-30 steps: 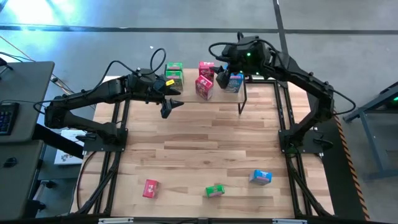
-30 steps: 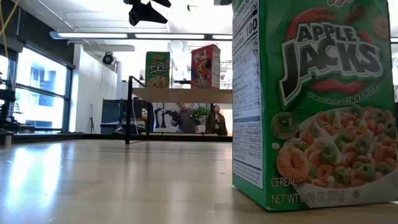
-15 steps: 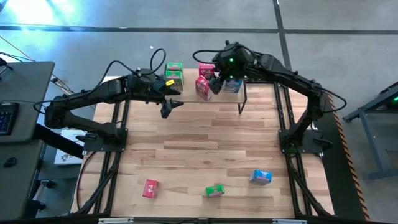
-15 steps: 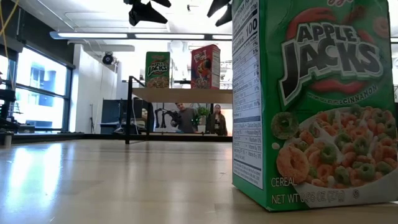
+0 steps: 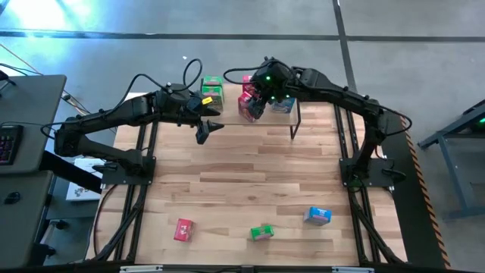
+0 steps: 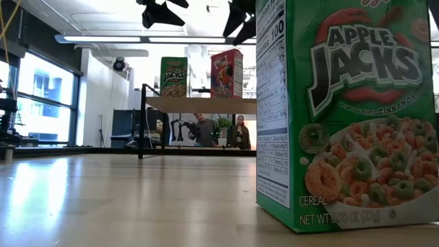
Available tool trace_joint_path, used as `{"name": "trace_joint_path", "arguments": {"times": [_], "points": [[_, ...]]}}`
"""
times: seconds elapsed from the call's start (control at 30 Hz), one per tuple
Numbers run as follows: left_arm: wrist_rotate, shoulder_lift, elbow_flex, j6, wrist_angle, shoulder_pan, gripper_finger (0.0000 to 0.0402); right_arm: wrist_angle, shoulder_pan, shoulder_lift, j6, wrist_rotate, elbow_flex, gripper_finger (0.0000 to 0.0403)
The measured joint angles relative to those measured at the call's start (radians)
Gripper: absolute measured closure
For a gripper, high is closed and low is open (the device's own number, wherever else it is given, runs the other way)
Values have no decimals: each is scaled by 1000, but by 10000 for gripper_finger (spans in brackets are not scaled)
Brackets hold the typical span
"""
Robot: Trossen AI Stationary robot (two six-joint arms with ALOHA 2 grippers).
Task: Stack cereal on shelf
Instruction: Put the top red cereal box on the shelf aligned with the other red cereal box
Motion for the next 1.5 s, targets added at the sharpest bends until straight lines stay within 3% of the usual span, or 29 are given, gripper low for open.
{"name": "trace_joint_path", "arguments": {"times": [0.97, 1.27, 1.5], "points": [[0, 0, 0, 0, 0, 0, 153, -48, 7, 66, -35, 59, -2, 174], [0, 0, 0, 0, 0, 0, 153, -48, 7, 66, -131, 60, -2, 223], [0, 0, 0, 0, 0, 0, 153, -47, 4, 66, -281, 10, -2, 229]]}}
